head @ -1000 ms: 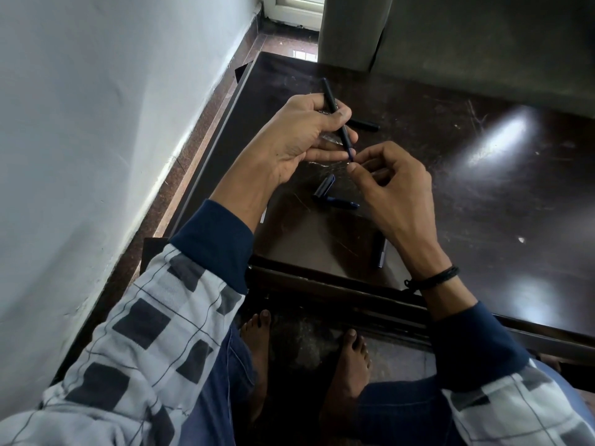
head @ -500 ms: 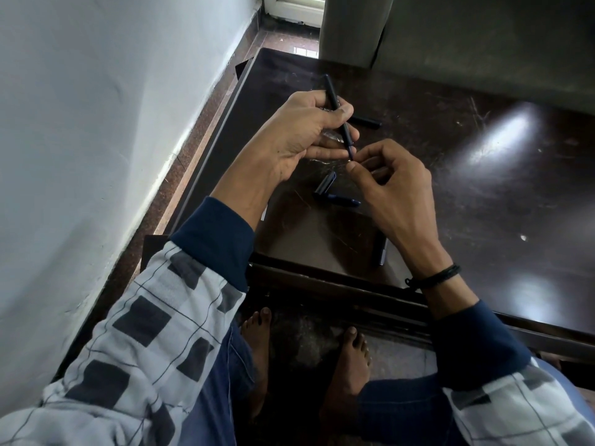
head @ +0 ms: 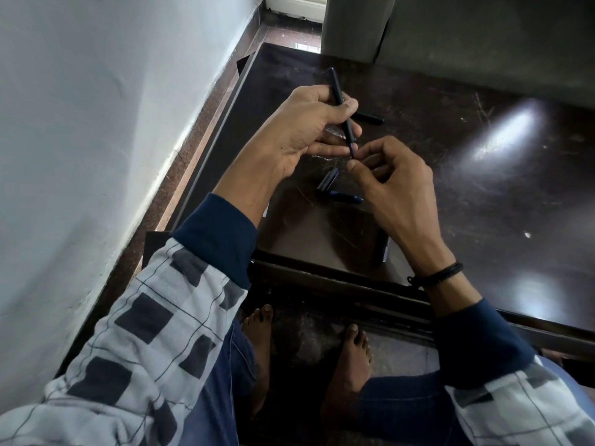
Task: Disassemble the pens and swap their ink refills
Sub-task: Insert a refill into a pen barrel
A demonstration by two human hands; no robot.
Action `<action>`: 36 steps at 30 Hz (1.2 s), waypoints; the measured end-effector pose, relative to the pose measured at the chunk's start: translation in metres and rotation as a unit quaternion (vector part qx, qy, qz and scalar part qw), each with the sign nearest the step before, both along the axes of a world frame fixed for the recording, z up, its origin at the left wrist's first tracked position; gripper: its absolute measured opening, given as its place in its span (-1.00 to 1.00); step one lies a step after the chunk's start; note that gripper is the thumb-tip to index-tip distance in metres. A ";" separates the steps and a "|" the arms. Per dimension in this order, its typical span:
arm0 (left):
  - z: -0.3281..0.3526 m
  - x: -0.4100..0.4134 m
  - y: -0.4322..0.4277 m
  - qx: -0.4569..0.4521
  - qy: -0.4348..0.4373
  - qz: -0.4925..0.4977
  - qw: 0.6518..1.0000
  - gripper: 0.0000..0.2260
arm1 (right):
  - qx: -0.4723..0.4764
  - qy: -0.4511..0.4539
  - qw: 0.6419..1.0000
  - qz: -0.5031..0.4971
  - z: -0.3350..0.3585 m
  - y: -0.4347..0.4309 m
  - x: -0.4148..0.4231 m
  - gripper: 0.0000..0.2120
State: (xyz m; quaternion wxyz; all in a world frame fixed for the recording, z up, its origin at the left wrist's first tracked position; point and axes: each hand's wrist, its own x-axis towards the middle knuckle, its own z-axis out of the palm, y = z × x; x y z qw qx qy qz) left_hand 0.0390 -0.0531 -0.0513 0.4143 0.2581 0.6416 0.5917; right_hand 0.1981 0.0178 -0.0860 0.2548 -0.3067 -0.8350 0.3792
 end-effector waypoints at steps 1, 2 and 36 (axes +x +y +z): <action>0.000 0.000 0.000 0.000 0.001 0.000 1.000 -0.89 | 0.000 0.000 1.000 0.000 0.000 0.000 0.000 -0.92; 0.000 0.000 0.000 -0.001 0.002 0.001 1.000 -0.89 | -0.001 -0.001 1.000 0.000 0.000 0.000 0.000 -0.92; 0.003 -0.004 -0.002 0.019 -0.002 0.023 1.000 -0.93 | -0.017 0.057 0.998 -0.037 0.004 0.004 0.000 -0.95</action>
